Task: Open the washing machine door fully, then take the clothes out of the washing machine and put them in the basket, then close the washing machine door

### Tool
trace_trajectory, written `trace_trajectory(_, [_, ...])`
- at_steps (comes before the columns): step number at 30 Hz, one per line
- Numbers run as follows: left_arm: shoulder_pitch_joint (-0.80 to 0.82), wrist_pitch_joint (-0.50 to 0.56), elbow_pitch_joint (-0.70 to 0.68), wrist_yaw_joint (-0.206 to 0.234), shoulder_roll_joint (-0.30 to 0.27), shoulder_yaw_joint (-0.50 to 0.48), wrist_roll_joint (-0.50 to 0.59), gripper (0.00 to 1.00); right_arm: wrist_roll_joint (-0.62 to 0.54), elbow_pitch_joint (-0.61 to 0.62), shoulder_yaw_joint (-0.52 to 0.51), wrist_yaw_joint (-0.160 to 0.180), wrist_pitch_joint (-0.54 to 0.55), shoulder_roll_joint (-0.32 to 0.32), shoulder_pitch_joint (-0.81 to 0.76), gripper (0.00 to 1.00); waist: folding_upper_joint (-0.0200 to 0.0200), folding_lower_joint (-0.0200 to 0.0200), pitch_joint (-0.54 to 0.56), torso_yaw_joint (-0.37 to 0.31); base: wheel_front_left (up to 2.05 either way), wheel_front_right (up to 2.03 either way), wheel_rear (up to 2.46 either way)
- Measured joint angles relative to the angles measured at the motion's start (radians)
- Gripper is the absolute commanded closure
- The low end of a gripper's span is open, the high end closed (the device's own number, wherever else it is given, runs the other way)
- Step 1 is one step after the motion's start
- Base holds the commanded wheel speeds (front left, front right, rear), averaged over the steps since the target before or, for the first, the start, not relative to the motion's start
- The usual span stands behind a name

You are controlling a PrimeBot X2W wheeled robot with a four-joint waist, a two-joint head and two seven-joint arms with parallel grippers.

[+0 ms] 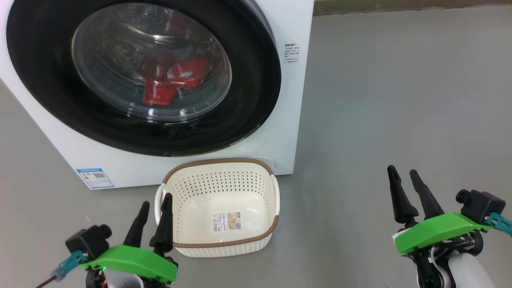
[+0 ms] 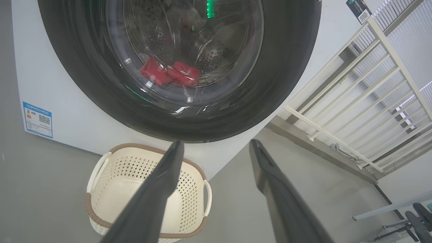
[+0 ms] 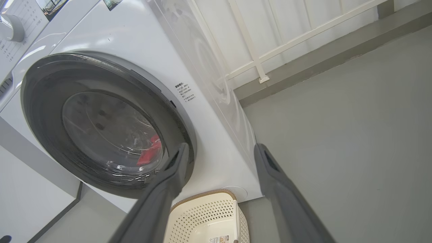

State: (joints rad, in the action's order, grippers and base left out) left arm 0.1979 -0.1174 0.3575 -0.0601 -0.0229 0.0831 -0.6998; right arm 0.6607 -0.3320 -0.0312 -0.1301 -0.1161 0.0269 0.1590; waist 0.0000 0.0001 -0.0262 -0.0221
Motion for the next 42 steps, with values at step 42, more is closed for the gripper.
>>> trace_trajectory(42, [0.093, -0.123, 0.056, 0.039, -0.006, 0.077, 0.422, 0.0, -0.463, -0.077, 0.109, 0.0, -0.123, 0.017, 0.093, 0.0, 0.0, 0.0, 0.036, -0.003, 0.0, 0.0, 0.0])
